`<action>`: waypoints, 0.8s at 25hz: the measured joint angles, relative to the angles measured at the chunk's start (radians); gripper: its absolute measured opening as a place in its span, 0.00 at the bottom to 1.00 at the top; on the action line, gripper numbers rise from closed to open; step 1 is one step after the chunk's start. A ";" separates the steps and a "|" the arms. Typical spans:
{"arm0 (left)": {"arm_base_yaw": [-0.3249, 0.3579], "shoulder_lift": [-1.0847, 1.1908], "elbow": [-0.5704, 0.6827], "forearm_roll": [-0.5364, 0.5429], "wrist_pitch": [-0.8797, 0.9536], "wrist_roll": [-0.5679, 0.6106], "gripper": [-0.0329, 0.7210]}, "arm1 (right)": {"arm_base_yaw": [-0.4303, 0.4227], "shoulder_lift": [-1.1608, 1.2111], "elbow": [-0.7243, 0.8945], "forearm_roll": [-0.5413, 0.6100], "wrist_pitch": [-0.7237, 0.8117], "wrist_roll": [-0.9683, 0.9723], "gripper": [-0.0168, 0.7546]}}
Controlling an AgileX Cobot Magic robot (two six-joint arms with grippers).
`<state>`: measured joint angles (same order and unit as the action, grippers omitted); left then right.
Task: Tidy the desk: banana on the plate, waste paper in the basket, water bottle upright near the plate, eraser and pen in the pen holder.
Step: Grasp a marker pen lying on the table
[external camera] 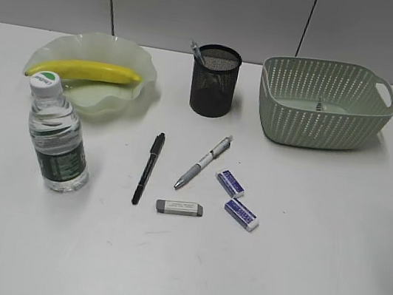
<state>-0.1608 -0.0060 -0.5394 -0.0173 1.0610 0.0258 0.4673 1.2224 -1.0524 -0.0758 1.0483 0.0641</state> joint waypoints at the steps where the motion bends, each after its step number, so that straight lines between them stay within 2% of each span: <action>1: 0.000 0.000 0.000 0.000 0.000 0.000 0.62 | 0.000 -0.061 0.045 0.003 0.006 0.000 0.42; 10: 0.000 0.000 0.000 -0.002 0.000 0.000 0.62 | 0.000 -0.626 0.430 0.024 0.078 -0.003 0.42; 16: 0.000 0.094 -0.009 -0.038 -0.022 0.009 0.62 | 0.000 -0.999 0.535 0.024 0.016 -0.006 0.42; 20: 0.000 0.233 -0.066 -0.163 -0.150 0.073 0.62 | 0.000 -1.157 0.539 0.024 -0.002 -0.011 0.42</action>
<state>-0.1608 0.2271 -0.6049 -0.1803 0.9106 0.0990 0.4673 0.0657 -0.5136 -0.0517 1.0465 0.0531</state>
